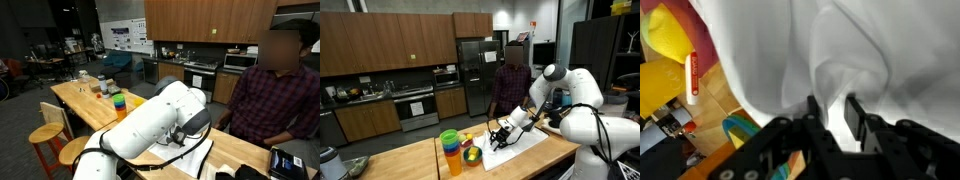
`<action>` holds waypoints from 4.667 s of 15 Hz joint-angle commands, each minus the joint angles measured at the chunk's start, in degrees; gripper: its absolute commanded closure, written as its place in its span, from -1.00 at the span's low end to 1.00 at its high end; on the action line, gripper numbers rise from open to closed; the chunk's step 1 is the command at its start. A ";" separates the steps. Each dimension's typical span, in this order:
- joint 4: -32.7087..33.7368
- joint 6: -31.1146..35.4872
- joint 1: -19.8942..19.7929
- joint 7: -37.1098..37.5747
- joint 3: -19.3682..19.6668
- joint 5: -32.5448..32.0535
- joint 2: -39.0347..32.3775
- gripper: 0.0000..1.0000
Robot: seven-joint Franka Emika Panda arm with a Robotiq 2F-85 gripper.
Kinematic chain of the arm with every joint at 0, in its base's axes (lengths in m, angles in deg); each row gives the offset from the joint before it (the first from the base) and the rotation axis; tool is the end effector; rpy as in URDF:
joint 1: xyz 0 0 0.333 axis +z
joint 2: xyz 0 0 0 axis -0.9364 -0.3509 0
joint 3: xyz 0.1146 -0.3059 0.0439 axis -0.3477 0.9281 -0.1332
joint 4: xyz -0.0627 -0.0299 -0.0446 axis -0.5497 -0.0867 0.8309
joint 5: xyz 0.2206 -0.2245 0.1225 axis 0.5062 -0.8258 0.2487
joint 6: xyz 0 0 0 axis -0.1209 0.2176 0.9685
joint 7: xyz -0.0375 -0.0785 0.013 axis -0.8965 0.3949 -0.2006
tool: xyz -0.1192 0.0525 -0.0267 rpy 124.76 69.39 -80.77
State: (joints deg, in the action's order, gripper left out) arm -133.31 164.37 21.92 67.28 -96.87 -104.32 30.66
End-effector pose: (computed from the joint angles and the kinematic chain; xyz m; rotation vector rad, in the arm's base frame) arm 0.4362 0.0459 0.1746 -1.2026 -2.6447 -1.1407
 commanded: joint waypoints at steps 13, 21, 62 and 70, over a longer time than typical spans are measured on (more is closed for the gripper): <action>-4.21 -0.03 -6.12 0.24 -4.71 4.86 -1.92 0.77; -8.55 -0.05 -11.55 2.04 -10.80 6.18 3.51 0.99; -10.77 3.06 6.07 21.87 -16.39 -5.14 31.44 -1.00; -19.26 -0.50 14.71 37.21 -19.50 -14.26 33.98 -1.00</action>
State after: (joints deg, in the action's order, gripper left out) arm -152.62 163.87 36.70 104.49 -116.33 -118.57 64.68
